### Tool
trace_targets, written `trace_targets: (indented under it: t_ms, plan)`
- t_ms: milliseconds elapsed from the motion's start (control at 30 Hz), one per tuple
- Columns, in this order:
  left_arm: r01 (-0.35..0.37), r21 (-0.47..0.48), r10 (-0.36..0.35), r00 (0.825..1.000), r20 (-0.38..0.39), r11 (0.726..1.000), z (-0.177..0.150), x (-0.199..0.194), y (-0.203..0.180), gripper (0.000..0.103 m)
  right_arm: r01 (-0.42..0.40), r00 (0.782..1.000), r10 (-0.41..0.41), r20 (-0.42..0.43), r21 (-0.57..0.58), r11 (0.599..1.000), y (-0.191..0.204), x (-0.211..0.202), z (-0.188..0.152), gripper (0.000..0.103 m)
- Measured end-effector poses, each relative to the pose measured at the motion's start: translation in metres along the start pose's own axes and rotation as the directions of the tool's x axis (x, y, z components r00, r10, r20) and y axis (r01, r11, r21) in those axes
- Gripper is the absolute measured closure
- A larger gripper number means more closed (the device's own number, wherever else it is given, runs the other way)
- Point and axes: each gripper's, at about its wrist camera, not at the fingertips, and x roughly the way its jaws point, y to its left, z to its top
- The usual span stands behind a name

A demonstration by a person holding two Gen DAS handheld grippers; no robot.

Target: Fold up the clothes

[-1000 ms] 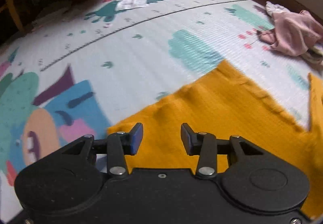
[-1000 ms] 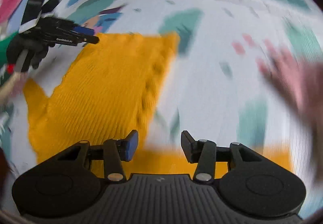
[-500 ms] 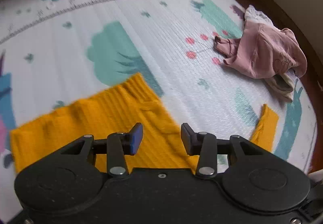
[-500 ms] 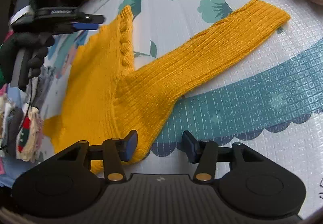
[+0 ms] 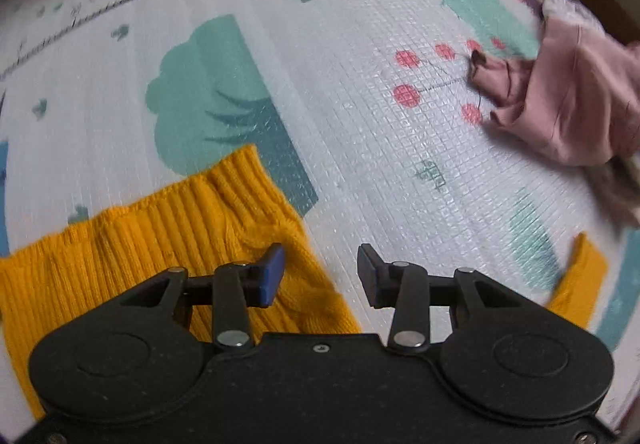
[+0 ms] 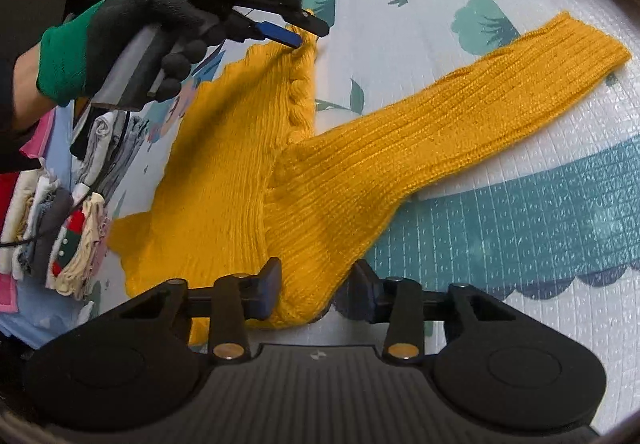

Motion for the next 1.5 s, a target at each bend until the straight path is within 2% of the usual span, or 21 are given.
trace_targets:
  t_ms: [100, 167, 200, 233, 333, 400, 533, 667, 833, 933, 1000, 1100, 1267, 1367, 1400, 1467, 1500]
  plan:
    - [-0.049, 0.05, 0.049, 0.999, -0.013, 0.998, 0.0, 0.006, -0.005, 0.069, -0.011, 1.0, 0.011, 0.018, -0.007, 1.0, -0.002, -0.002, 0.0, 0.064]
    - [-0.077, 0.101, 0.078, 0.997, -0.01, 0.992, -0.001, 0.006, -0.007, 0.084, -0.016, 1.0, 0.017, 0.025, -0.031, 0.999, -0.001, -0.001, -0.001, 0.074]
    - [-0.084, 0.113, 0.085, 0.996, -0.006, 0.99, -0.001, 0.005, -0.006, 0.089, -0.021, 0.999, 0.023, 0.027, -0.045, 0.999, 0.0, -0.001, -0.001, 0.083]
    - [-0.081, 0.116, 0.082, 0.997, -0.004, 0.99, -0.001, 0.003, -0.003, 0.094, -0.025, 0.999, 0.027, 0.035, -0.056, 0.998, 0.001, -0.002, -0.001, 0.085]
    - [-0.037, 0.097, 0.036, 0.999, 0.012, 0.995, 0.0, -0.008, 0.008, 0.097, -0.033, 0.995, 0.044, 0.093, -0.108, 0.994, 0.013, -0.013, 0.003, 0.088]
    - [0.005, 0.104, -0.009, 0.999, 0.037, 0.995, 0.0, -0.018, 0.013, 0.097, -0.022, 0.992, 0.044, 0.119, -0.185, 0.982, 0.026, -0.018, 0.005, 0.09]
    - [0.11, 0.098, -0.119, 0.988, 0.098, 0.989, -0.006, -0.035, 0.03, 0.098, -0.033, 0.988, 0.077, 0.133, -0.308, 0.951, 0.05, -0.022, 0.007, 0.092]
    - [0.172, 0.096, -0.185, 0.973, 0.142, 0.98, -0.016, -0.047, 0.051, 0.098, -0.027, 0.989, 0.095, 0.114, -0.49, 0.871, 0.082, -0.017, 0.003, 0.093]
    - [0.195, 0.097, -0.209, 0.963, 0.169, 0.976, -0.022, -0.056, 0.075, 0.098, -0.031, 0.996, 0.077, 0.04, -0.666, 0.745, 0.117, 0.004, -0.008, 0.094]
    - [0.175, 0.093, -0.189, 0.967, 0.169, 0.98, -0.028, -0.052, 0.091, 0.098, -0.057, 0.997, 0.072, -0.013, -0.741, 0.669, 0.134, 0.015, -0.019, 0.095]
    - [0.162, 0.085, -0.174, 0.971, 0.163, 0.983, -0.032, -0.045, 0.1, 0.098, -0.085, 0.996, 0.067, -0.054, -0.757, 0.648, 0.141, 0.024, -0.026, 0.095]
    - [0.137, 0.096, -0.152, 0.975, 0.162, 0.986, -0.035, -0.033, 0.107, 0.098, -0.128, 0.991, 0.042, -0.131, -0.763, 0.634, 0.145, 0.043, -0.034, 0.098]
    - [0.081, 0.16, -0.109, 0.978, 0.175, 0.984, -0.043, -0.017, 0.104, 0.099, -0.169, 0.976, 0.015, -0.218, -0.712, 0.682, 0.137, 0.064, -0.04, 0.098]
    - [0.058, 0.186, -0.097, 0.974, 0.204, 0.981, -0.049, -0.018, 0.101, 0.098, -0.195, 0.974, 0.047, -0.224, -0.703, 0.684, 0.138, 0.058, -0.043, 0.097]
    - [0.043, 0.211, -0.089, 0.973, 0.211, 0.976, -0.05, -0.022, 0.099, 0.096, -0.203, 0.973, 0.06, -0.223, -0.702, 0.683, 0.139, 0.054, -0.044, 0.097]
    - [-0.001, 0.252, -0.056, 0.974, 0.22, 0.968, -0.05, -0.033, 0.096, 0.073, -0.208, 0.974, 0.079, -0.211, -0.709, 0.674, 0.139, 0.044, -0.048, 0.097]
    - [-0.022, 0.266, -0.043, 0.971, 0.235, 0.964, -0.052, -0.041, 0.095, 0.072, -0.212, 0.975, 0.094, -0.202, -0.711, 0.67, 0.138, 0.036, -0.049, 0.097]
